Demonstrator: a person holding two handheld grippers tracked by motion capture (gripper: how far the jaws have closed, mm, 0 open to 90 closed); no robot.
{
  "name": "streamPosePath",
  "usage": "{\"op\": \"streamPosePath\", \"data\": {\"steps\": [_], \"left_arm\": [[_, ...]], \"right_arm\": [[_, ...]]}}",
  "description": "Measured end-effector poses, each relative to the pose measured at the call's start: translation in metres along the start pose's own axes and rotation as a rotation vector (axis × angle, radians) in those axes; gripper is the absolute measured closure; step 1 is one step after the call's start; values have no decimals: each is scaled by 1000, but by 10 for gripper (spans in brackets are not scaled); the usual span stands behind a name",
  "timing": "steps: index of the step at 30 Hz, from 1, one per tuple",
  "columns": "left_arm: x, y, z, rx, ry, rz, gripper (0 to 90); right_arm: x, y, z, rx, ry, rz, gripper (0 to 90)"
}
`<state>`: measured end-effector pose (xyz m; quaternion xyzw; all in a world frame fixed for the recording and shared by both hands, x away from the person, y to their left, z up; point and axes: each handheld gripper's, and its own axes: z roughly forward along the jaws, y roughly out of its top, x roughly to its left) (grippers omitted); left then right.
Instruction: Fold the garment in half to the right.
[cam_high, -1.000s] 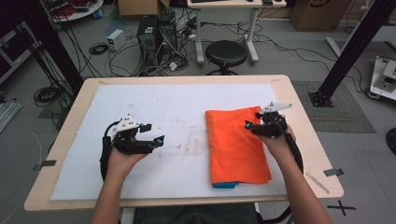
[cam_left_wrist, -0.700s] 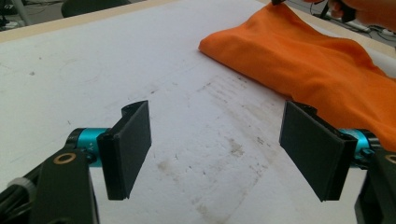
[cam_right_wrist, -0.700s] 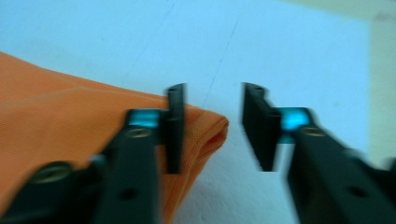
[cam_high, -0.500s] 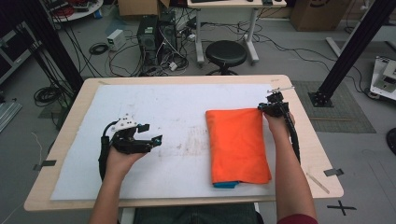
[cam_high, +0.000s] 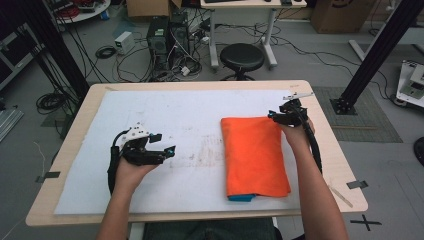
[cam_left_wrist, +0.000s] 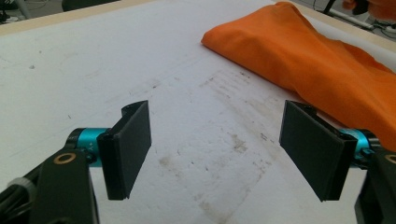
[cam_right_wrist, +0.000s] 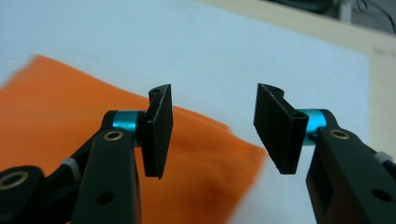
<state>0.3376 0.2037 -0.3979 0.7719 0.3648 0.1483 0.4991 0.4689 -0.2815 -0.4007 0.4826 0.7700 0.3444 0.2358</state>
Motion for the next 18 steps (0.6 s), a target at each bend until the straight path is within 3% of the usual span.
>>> {"op": "streamPosePath", "data": {"steps": [5, 10, 12, 16, 18], "left_arm": [[-2, 0, 0, 2, 0, 3, 252], [-1, 0, -1, -3, -1, 1, 252], [0, 0, -1, -1, 1, 3, 252], [0, 0, -2, -3, -2, 2, 252], [0, 0, -2, -3, -2, 3, 252]], "right_arm": [[45, 13, -2, -31, 82, -132, 453], [88, 16, 9, -37, 167, -190, 438], [103, 13, 16, -16, 175, -223, 434], [124, 1, 36, 78, 155, -306, 432], [129, -5, 41, 83, 152, -318, 445]]}}
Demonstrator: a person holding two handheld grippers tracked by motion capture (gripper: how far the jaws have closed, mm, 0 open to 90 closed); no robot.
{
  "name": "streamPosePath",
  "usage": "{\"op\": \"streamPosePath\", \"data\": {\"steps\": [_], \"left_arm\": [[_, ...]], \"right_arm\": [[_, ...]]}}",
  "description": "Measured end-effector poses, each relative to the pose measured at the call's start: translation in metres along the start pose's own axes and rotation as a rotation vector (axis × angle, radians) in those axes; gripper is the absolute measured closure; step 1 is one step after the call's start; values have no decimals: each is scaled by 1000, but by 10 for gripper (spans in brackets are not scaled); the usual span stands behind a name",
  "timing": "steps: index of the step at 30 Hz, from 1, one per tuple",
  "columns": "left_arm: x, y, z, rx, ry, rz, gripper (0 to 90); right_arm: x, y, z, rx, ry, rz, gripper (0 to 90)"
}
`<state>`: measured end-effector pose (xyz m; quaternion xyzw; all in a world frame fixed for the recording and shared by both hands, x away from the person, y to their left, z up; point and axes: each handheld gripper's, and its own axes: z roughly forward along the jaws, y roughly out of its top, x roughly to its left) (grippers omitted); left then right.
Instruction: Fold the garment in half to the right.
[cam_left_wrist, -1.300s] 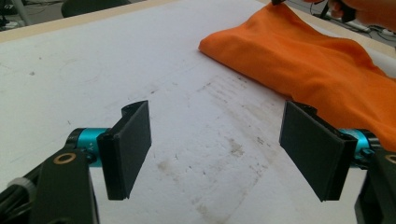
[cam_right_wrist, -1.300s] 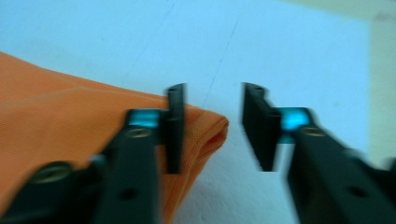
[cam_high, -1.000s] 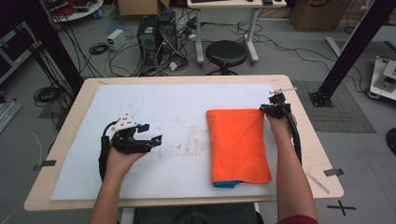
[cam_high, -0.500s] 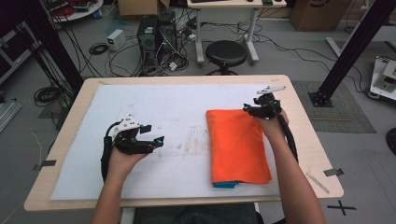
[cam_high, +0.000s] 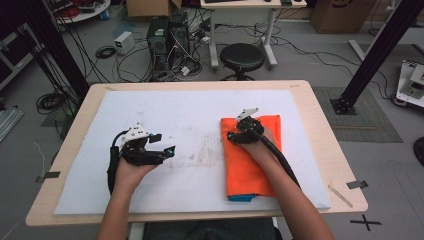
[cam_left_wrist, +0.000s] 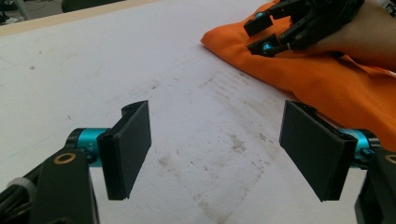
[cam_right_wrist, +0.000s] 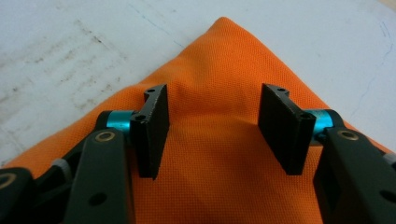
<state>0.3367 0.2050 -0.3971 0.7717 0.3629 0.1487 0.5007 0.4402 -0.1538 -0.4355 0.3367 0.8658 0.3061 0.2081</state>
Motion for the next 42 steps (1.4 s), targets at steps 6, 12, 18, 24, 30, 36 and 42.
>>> {"op": "streamPosePath", "data": {"steps": [6, 12, 18, 24, 30, 36, 42], "left_arm": [[0, 0, -1, -5, 1, -6, 252], [2, 0, -2, -11, 5, -9, 252], [-1, 1, -2, -10, 2, -4, 252], [0, 1, -2, -10, 2, -3, 252], [-1, 2, -3, -17, 1, 1, 252], [-3, 2, -1, -11, -6, 8, 252], [-4, 3, -1, -10, -6, 12, 252]], "right_arm": [[-4, 0, -16, -34, 9, 15, 401], [-25, -28, -69, -133, -24, 100, 404], [-41, -78, -99, -114, -56, 175, 428], [-32, -122, -115, -104, -45, 221, 437], [-11, -142, -130, -92, -32, 195, 506], [-9, -160, -128, -50, 4, 195, 869], [-20, -163, -131, -51, -15, 232, 885]]}}
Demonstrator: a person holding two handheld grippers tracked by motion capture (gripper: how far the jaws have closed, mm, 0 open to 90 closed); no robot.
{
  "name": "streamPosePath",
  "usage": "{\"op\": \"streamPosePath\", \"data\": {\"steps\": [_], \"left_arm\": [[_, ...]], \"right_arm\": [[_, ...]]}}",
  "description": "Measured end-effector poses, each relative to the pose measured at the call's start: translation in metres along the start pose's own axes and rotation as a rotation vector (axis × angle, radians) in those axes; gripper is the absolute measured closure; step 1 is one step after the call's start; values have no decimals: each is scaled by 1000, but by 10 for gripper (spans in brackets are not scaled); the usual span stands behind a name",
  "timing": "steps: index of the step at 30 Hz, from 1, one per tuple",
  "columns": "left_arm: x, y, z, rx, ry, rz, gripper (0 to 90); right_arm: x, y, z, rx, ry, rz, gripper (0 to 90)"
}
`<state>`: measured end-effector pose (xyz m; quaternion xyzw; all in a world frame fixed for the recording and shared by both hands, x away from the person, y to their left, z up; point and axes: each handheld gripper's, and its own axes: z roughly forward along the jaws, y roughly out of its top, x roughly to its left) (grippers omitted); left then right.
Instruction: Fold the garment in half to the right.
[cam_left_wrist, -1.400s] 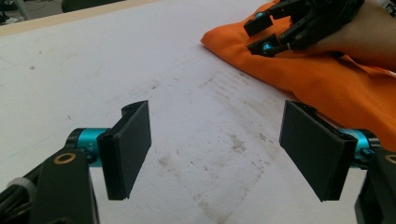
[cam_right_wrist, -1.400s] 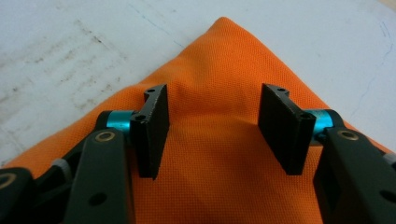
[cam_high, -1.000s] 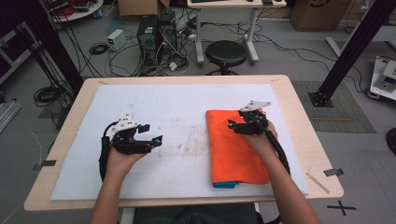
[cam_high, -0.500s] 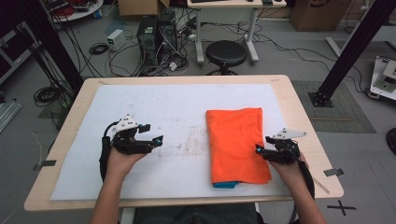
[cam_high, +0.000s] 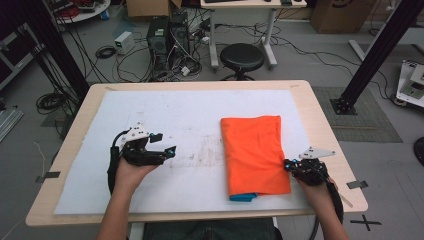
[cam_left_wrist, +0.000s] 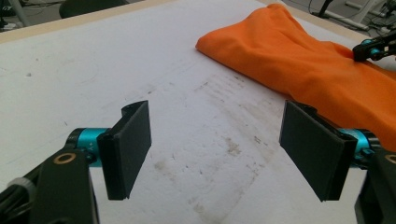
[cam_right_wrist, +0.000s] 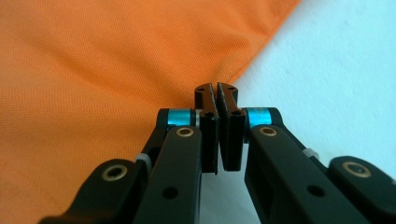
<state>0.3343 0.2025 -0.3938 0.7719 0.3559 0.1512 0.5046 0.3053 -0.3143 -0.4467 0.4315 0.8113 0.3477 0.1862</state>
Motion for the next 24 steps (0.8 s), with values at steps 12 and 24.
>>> {"op": "streamPosePath", "data": {"steps": [12, 24], "left_arm": [[1, -1, 1, 3, 2, -4, 252], [4, -1, 1, 4, 5, -9, 252]], "right_arm": [[28, 15, -12, -103, 79, -68, 555], [84, 10, 2, -64, 203, -211, 518]]}}
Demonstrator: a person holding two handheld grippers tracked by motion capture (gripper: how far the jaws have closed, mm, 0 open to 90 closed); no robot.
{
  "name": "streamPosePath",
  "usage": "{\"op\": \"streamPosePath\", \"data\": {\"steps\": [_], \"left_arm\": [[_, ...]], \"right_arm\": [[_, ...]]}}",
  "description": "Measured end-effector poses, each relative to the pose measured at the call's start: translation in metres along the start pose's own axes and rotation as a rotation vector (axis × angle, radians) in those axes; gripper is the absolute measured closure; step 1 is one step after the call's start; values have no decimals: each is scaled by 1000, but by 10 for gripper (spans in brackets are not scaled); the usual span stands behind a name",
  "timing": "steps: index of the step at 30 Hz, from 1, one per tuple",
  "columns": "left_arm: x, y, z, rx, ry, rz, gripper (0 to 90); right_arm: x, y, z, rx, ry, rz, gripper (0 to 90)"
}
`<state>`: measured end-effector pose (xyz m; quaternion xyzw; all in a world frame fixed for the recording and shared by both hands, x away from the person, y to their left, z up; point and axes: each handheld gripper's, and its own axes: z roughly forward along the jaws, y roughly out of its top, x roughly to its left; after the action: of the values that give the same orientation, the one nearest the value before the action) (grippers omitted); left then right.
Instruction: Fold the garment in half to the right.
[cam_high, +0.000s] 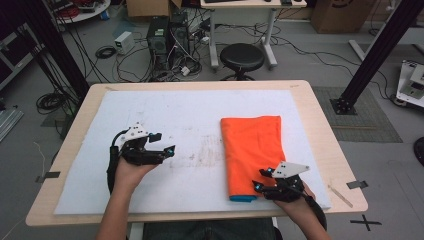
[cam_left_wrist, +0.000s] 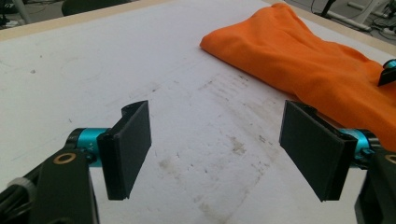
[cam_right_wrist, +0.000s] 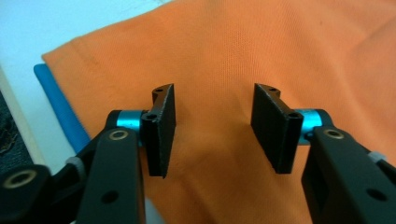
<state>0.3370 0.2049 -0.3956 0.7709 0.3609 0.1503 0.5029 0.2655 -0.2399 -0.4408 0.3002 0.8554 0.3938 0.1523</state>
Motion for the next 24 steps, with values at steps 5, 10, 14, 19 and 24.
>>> {"op": "streamPosePath", "data": {"steps": [5, 10, 14, 19, 24], "left_arm": [[-1, 1, -1, -8, -5, -3, 252], [2, 3, -9, -32, 10, -12, 252], [5, 6, -15, -48, 29, -10, 252], [8, 7, -17, -51, 37, -8, 251], [8, 6, -15, -40, 42, 4, 250]], "right_arm": [[-1, 2, -2, 9, 10, -2, 495], [-9, 18, -11, -51, 6, -7, 424], [-25, 32, -18, -92, -34, 13, 386], [-48, 52, -21, -151, -64, 66, 341], [-63, 67, -22, -196, -90, 88, 305]]}}
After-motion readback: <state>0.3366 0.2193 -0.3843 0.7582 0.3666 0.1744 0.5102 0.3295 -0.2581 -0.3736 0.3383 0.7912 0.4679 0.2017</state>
